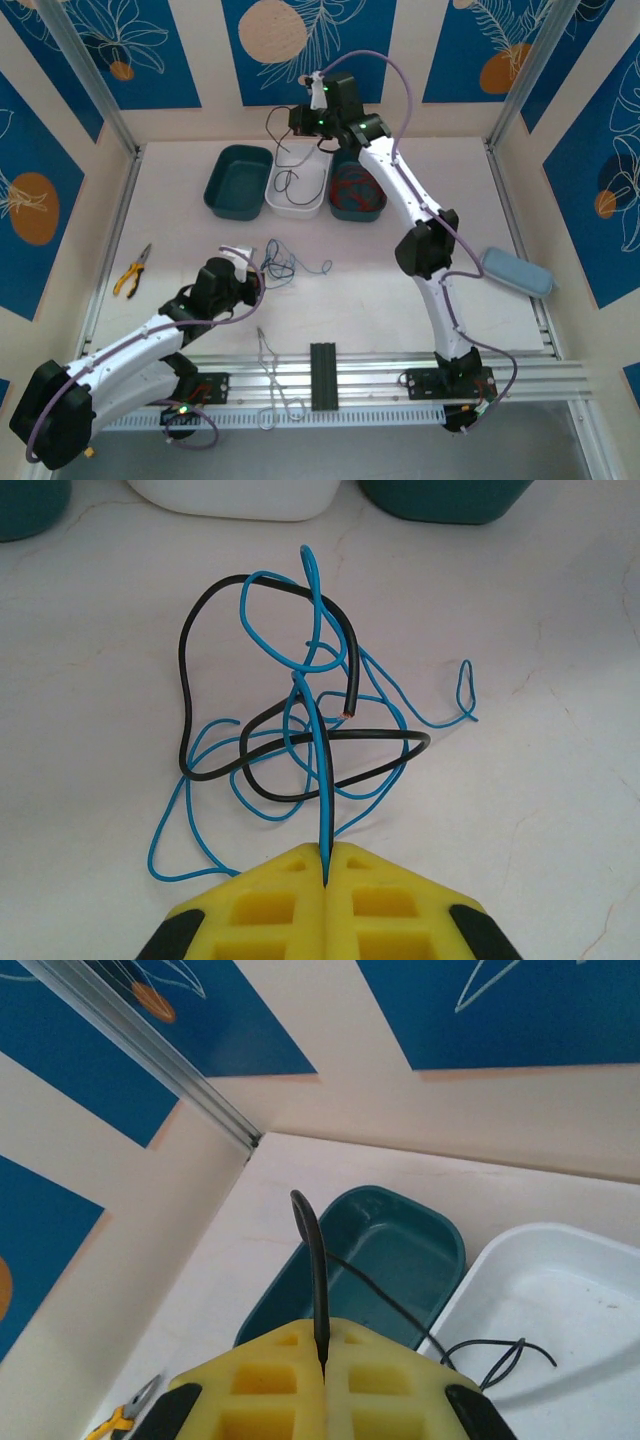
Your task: Untangle the cables
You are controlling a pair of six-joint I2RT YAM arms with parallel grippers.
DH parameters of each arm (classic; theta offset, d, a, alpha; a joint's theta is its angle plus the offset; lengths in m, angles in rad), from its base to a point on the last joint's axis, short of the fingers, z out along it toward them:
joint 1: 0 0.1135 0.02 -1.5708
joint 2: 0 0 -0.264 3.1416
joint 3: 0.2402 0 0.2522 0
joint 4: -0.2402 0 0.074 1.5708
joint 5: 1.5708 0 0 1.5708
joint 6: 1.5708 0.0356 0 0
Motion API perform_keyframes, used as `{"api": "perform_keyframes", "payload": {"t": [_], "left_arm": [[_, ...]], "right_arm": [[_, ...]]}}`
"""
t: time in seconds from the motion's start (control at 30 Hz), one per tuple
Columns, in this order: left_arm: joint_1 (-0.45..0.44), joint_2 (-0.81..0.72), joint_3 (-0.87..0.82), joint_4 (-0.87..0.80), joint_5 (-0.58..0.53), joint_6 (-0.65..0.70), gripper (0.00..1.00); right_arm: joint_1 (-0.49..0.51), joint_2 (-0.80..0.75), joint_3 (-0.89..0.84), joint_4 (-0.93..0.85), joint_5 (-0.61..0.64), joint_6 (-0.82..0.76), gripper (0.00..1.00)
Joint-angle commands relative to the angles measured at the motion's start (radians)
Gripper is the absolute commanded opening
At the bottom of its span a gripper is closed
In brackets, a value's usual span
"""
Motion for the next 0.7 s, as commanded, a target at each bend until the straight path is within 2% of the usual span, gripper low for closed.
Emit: {"api": "perform_keyframes", "payload": {"t": [0.0, 0.2, 0.43, 0.67], "left_arm": [[0.008, -0.022, -0.012, 0.019, 0.009, -0.009, 0.0], [0.009, -0.028, -0.011, 0.007, -0.006, 0.001, 0.0], [0.008, -0.025, -0.011, 0.004, -0.014, 0.006, 0.0], [0.008, -0.026, -0.008, 0.0, -0.028, 0.008, 0.0]], "right_arm": [[0.006, 0.049, 0.092, -0.069, -0.034, -0.014, 0.0], [0.0, 0.039, -0.02, -0.025, -0.014, -0.003, 0.0], [0.001, 0.039, -0.087, -0.065, 0.006, -0.007, 0.0], [0.001, 0.043, -0.139, -0.18, 0.138, 0.04, 0.0]]}}
